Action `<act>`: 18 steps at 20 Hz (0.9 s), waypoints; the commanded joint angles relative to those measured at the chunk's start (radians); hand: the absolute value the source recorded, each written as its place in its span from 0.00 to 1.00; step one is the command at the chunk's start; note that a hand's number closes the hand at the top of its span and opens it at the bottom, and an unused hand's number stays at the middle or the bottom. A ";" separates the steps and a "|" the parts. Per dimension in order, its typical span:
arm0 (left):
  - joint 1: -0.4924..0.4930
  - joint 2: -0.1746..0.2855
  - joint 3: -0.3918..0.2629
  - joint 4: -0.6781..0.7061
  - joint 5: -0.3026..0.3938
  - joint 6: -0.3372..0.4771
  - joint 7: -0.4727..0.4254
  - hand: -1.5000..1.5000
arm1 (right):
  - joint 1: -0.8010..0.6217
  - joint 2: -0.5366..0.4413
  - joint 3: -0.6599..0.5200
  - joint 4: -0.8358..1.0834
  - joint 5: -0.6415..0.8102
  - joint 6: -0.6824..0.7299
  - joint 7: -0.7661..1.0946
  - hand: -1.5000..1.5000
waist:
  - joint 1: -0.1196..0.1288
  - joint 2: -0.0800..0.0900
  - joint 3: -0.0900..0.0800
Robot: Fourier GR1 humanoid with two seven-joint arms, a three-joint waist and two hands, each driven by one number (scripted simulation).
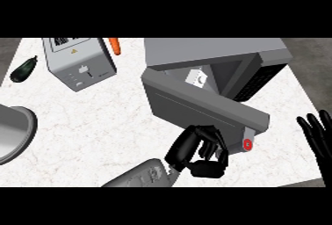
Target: Pick up the milk, place it into the microwave and close the microwave
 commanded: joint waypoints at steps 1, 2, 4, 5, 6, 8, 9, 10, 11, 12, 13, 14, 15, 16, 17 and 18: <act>-0.091 -0.008 0.018 0.041 0.080 0.042 -0.012 1.00 | -0.022 -0.037 0.008 -0.041 -0.035 0.036 0.039 0.00 | -0.041 0.009 -0.001; -0.110 -0.008 0.030 0.059 0.097 0.056 -0.011 1.00 | -0.016 -0.025 0.024 -0.048 -0.051 0.042 0.041 0.00 | -0.044 0.009 0.000; -0.144 -0.008 0.055 0.074 0.134 0.076 -0.006 1.00 | -0.039 -0.039 0.008 -0.058 -0.071 0.045 0.048 0.00 | -0.060 0.015 0.000; -0.161 -0.008 0.065 0.076 0.164 0.075 0.000 1.00 | -0.031 -0.044 0.016 -0.066 -0.073 0.055 0.052 0.00 | -0.071 0.015 0.000; -0.165 -0.008 0.061 0.087 0.170 0.097 -0.009 1.00 | -0.027 -0.047 0.000 -0.065 -0.092 0.053 0.056 0.00 | -0.084 0.016 0.001; -0.210 -0.008 0.079 0.133 0.196 0.100 0.007 1.00 | -0.025 -0.046 0.018 -0.073 -0.110 0.063 0.069 0.00 | -0.093 0.021 0.002; -0.225 -0.008 0.102 0.142 0.220 0.097 0.004 1.00 | -0.031 -0.045 0.012 -0.084 -0.116 0.059 0.067 0.00 | -0.100 0.024 0.001; -0.226 -0.008 0.114 0.146 0.240 0.115 -0.003 1.00 | -0.035 -0.052 0.002 -0.092 -0.133 0.057 0.078 0.00 | -0.105 0.024 0.000; -0.235 -0.008 0.139 0.154 0.257 0.101 -0.028 1.00 | -0.037 -0.056 -0.002 -0.091 -0.151 0.058 0.088 0.00 | -0.104 0.031 -0.001; -0.241 -0.008 0.150 0.170 0.270 0.100 -0.041 1.00 | -0.038 -0.056 -0.001 -0.102 -0.158 0.058 0.089 0.00 | -0.113 0.034 -0.001; -0.242 -0.008 0.187 0.131 0.314 0.108 -0.065 1.00 | -0.044 -0.060 -0.002 -0.086 -0.165 0.058 0.099 0.00 | -0.108 0.038 -0.003; -0.249 -0.008 0.195 0.151 0.323 0.099 -0.081 1.00 | -0.044 -0.058 0.006 -0.098 -0.176 0.060 0.105 0.00 | -0.115 0.042 -0.004; -0.264 -0.008 0.204 0.170 0.328 0.110 -0.087 1.00 | -0.044 -0.068 -0.001 -0.121 -0.185 0.054 0.119 0.00 | -0.125 0.037 -0.004; -0.276 -0.008 0.217 0.181 0.345 0.099 -0.098 1.00 | -0.047 -0.070 0.003 -0.111 -0.189 0.058 0.124 0.00 | -0.125 0.044 -0.003; -0.283 -0.008 0.222 0.189 0.362 0.100 -0.104 1.00 | -0.052 -0.082 -0.005 -0.115 -0.201 0.066 0.126 0.00 | -0.130 0.043 -0.002; -0.298 -0.008 0.235 0.214 0.369 0.082 -0.115 1.00 | -0.049 -0.082 -0.005 -0.119 -0.200 0.061 0.133 0.00 | -0.131 0.046 -0.002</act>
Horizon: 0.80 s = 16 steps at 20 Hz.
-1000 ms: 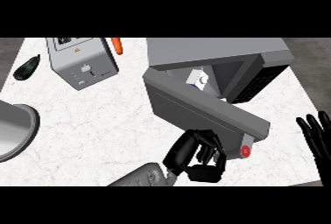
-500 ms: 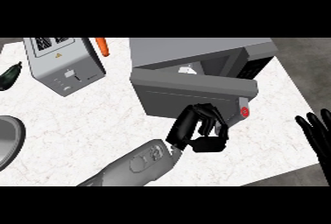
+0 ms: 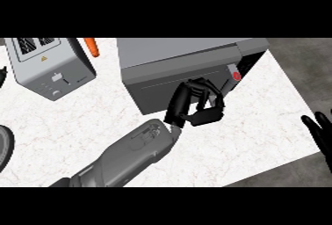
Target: Pick up the milk, place it into the microwave and close the microwave
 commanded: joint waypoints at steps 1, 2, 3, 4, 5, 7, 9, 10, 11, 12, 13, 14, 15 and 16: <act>-0.053 0.000 0.053 0.045 0.058 -0.007 -0.052 1.00 | -0.019 -0.014 -0.010 -0.021 -0.032 -0.006 0.026 0.00 | -0.024 0.010 -0.001; -0.058 0.000 0.060 0.055 0.070 -0.001 -0.059 1.00 | -0.013 -0.022 -0.008 -0.027 -0.042 0.006 0.030 0.00 | -0.038 0.011 0.000; -0.066 0.000 0.062 0.069 0.079 -0.015 -0.073 1.00 | -0.025 -0.016 -0.009 -0.021 -0.046 -0.005 0.031 0.00 | -0.026 0.014 0.001; -0.076 0.000 0.076 0.075 0.090 -0.022 -0.074 1.00 | -0.033 -0.030 -0.022 -0.028 -0.053 0.000 0.033 0.00 | -0.032 0.015 0.001; -0.065 0.000 0.059 0.077 0.094 -0.011 -0.086 1.00 | -0.037 -0.041 -0.026 -0.031 -0.058 0.008 0.037 0.00 | -0.041 0.016 0.001; -0.073 0.000 0.064 0.086 0.108 -0.019 -0.107 1.00 | -0.047 -0.047 -0.031 -0.025 -0.058 0.002 0.046 0.00 | -0.033 0.018 0.002; -0.076 0.000 0.061 0.091 0.124 -0.006 -0.116 1.00 | -0.048 -0.043 -0.031 -0.043 -0.085 0.001 0.048 0.00 | -0.051 0.013 0.003; -0.068 0.000 0.064 0.106 0.127 -0.020 -0.134 1.00 | -0.052 -0.052 -0.035 -0.039 -0.079 0.001 0.054 0.00 | -0.039 0.018 0.002; -0.079 0.000 0.067 0.101 0.138 -0.021 -0.132 1.00 | -0.058 -0.058 -0.033 -0.043 -0.084 0.009 0.056 0.00 | -0.047 0.020 0.003; -0.079 0.000 0.062 0.105 0.136 -0.015 -0.149 1.00 | -0.056 -0.057 -0.035 -0.050 -0.095 0.005 0.059 0.00 | -0.053 0.017 0.003; -0.084 0.000 0.066 0.112 0.147 -0.025 -0.143 1.00 | -0.062 -0.056 -0.037 -0.039 -0.101 0.003 0.060 0.00 | -0.044 0.022 0.004; -0.080 0.000 0.057 0.116 0.150 -0.023 -0.155 1.00 | -0.066 -0.065 -0.041 -0.046 -0.102 0.003 0.068 0.00 | -0.045 0.018 0.003; -0.085 0.000 0.058 0.114 0.151 -0.026 -0.166 1.00 | -0.071 -0.065 -0.038 -0.047 -0.111 0.003 0.071 0.00 | -0.050 0.023 0.003; -0.088 0.000 0.063 0.116 0.165 -0.023 -0.169 1.00 | -0.068 -0.068 -0.045 -0.042 -0.110 0.004 0.070 0.00 | -0.047 0.018 0.004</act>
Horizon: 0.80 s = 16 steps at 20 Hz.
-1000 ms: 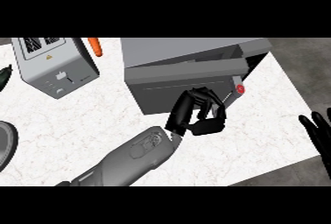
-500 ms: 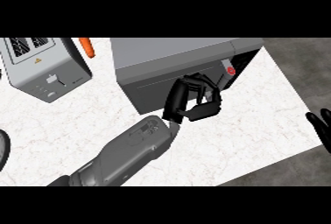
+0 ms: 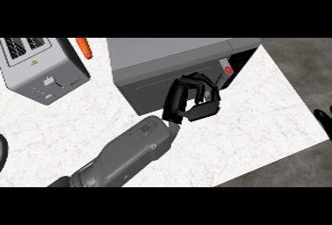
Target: Pick up the milk, place it into the microwave and close the microwave
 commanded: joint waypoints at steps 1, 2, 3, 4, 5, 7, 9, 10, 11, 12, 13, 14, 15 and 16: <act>-0.060 0.000 0.043 0.082 0.036 -0.019 -0.017 1.00 | -0.010 -0.020 -0.020 -0.003 -0.032 0.001 0.017 0.00 | -0.013 0.012 0.000; -0.079 0.000 0.048 0.085 0.040 -0.019 -0.012 1.00 | -0.017 -0.017 -0.024 -0.010 -0.033 -0.010 0.018 0.00 | -0.019 0.012 0.000; -0.077 0.000 0.040 0.090 0.037 -0.021 -0.028 1.00 | -0.017 -0.019 -0.016 -0.012 -0.037 -0.006 0.024 0.00 | -0.014 0.012 0.000; -0.070 0.000 0.042 0.091 0.047 -0.028 -0.036 1.00 | -0.024 -0.017 -0.025 -0.007 -0.042 -0.016 0.023 0.00 | -0.010 0.015 0.000; -0.075 0.000 0.030 0.095 0.047 -0.021 -0.035 1.00 | -0.022 -0.026 -0.023 -0.006 -0.052 -0.007 0.031 0.00 | -0.017 0.014 0.001; -0.076 0.000 0.031 0.097 0.058 -0.012 -0.048 1.00 | -0.025 -0.028 -0.022 -0.012 -0.054 -0.006 0.034 0.00 | -0.026 0.016 0.001; -0.065 0.000 0.027 0.108 0.063 -0.024 -0.073 1.00 | -0.034 -0.038 -0.038 -0.010 -0.063 -0.013 0.040 0.00 | -0.014 0.016 0.000; -0.078 0.000 0.034 0.103 0.073 -0.023 -0.067 1.00 | -0.039 -0.041 -0.039 -0.009 -0.071 -0.015 0.045 0.00 | -0.020 0.019 0.000; -0.071 0.000 0.026 0.104 0.078 -0.017 -0.075 1.00 | -0.028 -0.039 -0.034 -0.012 -0.080 -0.008 0.046 0.00 | -0.031 0.015 0.001; -0.072 0.000 0.026 0.111 0.081 -0.018 -0.077 1.00 | -0.039 -0.043 -0.038 -0.010 -0.088 -0.017 0.054 0.00 | -0.019 0.017 0.001; -0.079 0.000 0.032 0.117 0.085 -0.026 -0.079 1.00 | -0.041 -0.050 -0.049 -0.016 -0.086 -0.015 0.052 0.00 | -0.020 0.014 0.001; -0.069 0.000 0.024 0.114 0.089 -0.017 -0.089 1.00 | -0.044 -0.055 -0.052 -0.019 -0.098 -0.013 0.056 0.00 | -0.030 0.016 0.001; -0.078 0.000 0.024 0.115 0.087 -0.015 -0.097 1.00 | -0.045 -0.056 -0.050 -0.013 -0.101 -0.010 0.058 0.00 | -0.030 0.019 0.002; -0.084 0.000 0.028 0.118 0.093 -0.020 -0.097 1.00 | -0.056 -0.062 -0.060 -0.012 -0.101 -0.019 0.061 0.00 | -0.022 0.020 0.001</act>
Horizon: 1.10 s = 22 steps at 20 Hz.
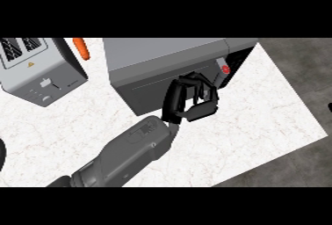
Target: Pick up the milk, place it into the microwave and close the microwave
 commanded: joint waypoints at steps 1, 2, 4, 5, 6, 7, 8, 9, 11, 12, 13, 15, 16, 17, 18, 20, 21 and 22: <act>-0.076 0.000 0.035 0.089 0.026 -0.024 0.010 1.00 | -0.014 -0.013 -0.006 -0.002 -0.021 -0.007 0.018 0.00 | -0.007 0.016 -0.002; -0.088 0.000 0.038 0.088 0.034 -0.027 0.016 1.00 | -0.020 -0.024 -0.009 0.007 -0.021 0.001 0.022 0.00 | -0.003 0.018 -0.001; -0.077 0.000 0.024 0.093 0.039 -0.022 0.004 1.00 | -0.021 -0.024 -0.019 0.000 -0.039 -0.004 0.022 0.00 | -0.019 0.016 0.000; -0.082 0.000 0.034 0.092 0.048 -0.023 0.002 1.00 | -0.025 -0.028 -0.019 -0.003 -0.041 -0.008 0.029 0.00 | -0.014 0.015 -0.001; -0.082 0.000 0.026 0.100 0.046 -0.031 -0.002 1.00 | -0.026 -0.032 -0.024 0.008 -0.041 -0.012 0.034 0.00 | -0.007 0.018 -0.001; -0.079 0.000 0.027 0.104 0.051 -0.032 -0.006 1.00 | -0.027 -0.028 -0.027 0.003 -0.050 -0.015 0.032 0.00 | -0.010 0.016 0.000; -0.071 0.000 0.022 0.103 0.051 -0.026 -0.022 1.00 | -0.029 -0.035 -0.033 0.004 -0.053 -0.014 0.036 0.00 | -0.016 0.018 -0.001; -0.087 0.000 0.035 0.100 0.060 -0.029 -0.019 1.00 | -0.029 -0.032 -0.032 0.003 -0.060 -0.015 0.035 0.00 | -0.015 0.017 0.000; -0.080 0.000 0.024 0.106 0.068 -0.019 -0.022 1.00 | -0.030 -0.039 -0.032 0.003 -0.073 -0.012 0.045 0.00 | -0.019 0.016 0.000; -0.071 0.000 0.022 0.105 0.074 -0.032 -0.031 1.00 | -0.039 -0.038 -0.027 -0.004 -0.071 -0.012 0.042 0.00 | -0.013 0.020 -0.001; -0.083 0.000 0.021 0.109 0.075 -0.033 -0.028 1.00 | -0.045 -0.040 -0.024 0.001 -0.088 -0.002 0.042 0.00 | -0.006 0.020 0.001; -0.080 0.000 0.017 0.104 0.084 -0.031 -0.039 1.00 | -0.057 -0.060 -0.025 -0.006 -0.100 0.011 0.052 0.00 | -0.011 0.022 0.000; -0.079 0.000 0.011 0.120 0.076 -0.035 -0.043 1.00 | -0.060 -0.065 -0.024 -0.007 -0.110 0.015 0.056 0.00 | -0.005 0.023 0.000; -0.084 0.000 0.013 0.116 0.089 -0.039 -0.040 1.00 | -0.047 -0.056 -0.016 -0.005 -0.118 0.021 0.055 0.00 | -0.011 0.019 0.002; -0.083 0.000 0.010 0.116 0.088 -0.032 -0.050 1.00 | -0.056 -0.062 -0.013 -0.005 -0.128 0.026 0.058 0.00 | -0.009 0.022 0.002; -0.081 0.000 0.002 0.115 0.095 -0.040 -0.057 1.00 | -0.065 -0.069 -0.010 -0.008 -0.143 0.034 0.063 0.00 | -0.009 0.024 0.001; -0.097 0.000 0.012 0.120 0.101 -0.035 -0.048 1.00 | -0.053 -0.076 -0.005 -0.009 -0.152 0.045 0.071 0.00 | -0.013 0.019 0.002; -0.097 0.000 0.001 0.125 0.098 -0.032 -0.051 1.00 | -0.057 -0.088 -0.014 0.004 -0.152 0.050 0.075 0.00 | -0.011 0.022 0.003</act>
